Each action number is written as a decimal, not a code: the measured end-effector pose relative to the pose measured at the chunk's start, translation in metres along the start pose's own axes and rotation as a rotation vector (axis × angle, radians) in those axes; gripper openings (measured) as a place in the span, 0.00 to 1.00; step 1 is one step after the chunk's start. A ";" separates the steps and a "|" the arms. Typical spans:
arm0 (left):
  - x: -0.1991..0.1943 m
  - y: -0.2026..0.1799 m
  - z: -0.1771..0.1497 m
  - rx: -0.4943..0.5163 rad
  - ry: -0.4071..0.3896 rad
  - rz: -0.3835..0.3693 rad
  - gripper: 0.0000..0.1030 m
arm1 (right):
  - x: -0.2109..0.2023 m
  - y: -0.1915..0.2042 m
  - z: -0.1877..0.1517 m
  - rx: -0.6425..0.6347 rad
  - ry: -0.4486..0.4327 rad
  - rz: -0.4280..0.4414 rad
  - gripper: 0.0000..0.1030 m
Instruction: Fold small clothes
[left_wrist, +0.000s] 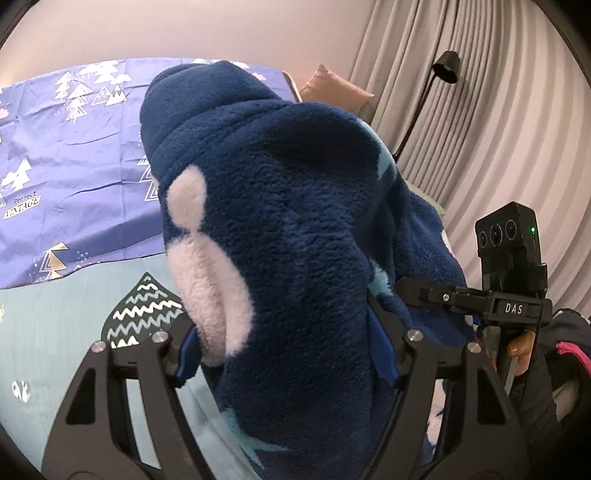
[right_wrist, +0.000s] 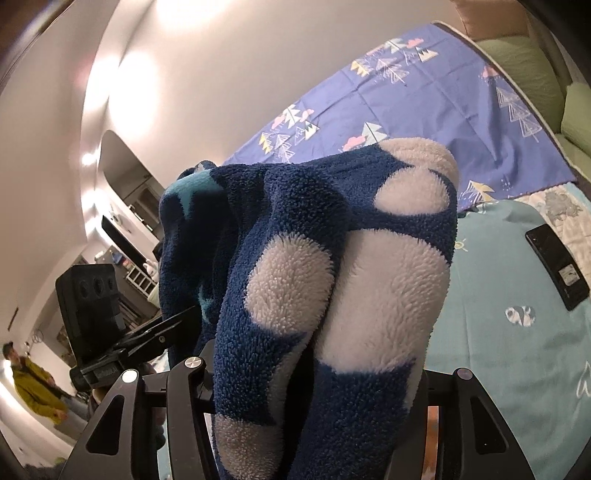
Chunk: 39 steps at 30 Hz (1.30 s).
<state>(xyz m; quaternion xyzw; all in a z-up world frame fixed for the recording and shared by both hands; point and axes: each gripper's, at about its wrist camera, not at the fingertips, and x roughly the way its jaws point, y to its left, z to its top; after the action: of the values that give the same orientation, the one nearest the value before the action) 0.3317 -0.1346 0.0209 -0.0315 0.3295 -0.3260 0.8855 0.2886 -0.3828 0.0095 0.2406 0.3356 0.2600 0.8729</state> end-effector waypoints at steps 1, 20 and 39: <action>0.007 0.004 0.004 -0.004 0.006 0.005 0.73 | 0.006 -0.004 0.005 0.006 0.005 -0.002 0.54; 0.142 0.073 -0.017 -0.045 0.138 0.244 0.63 | 0.145 -0.137 0.023 0.206 0.192 -0.080 0.69; 0.088 0.044 -0.031 -0.002 0.056 0.336 0.81 | 0.033 -0.046 -0.006 -0.009 0.092 -0.381 0.81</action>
<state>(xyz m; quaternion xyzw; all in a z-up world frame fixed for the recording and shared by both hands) 0.3878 -0.1480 -0.0643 0.0324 0.3550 -0.1737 0.9180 0.3191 -0.3956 -0.0369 0.1569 0.4134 0.1024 0.8911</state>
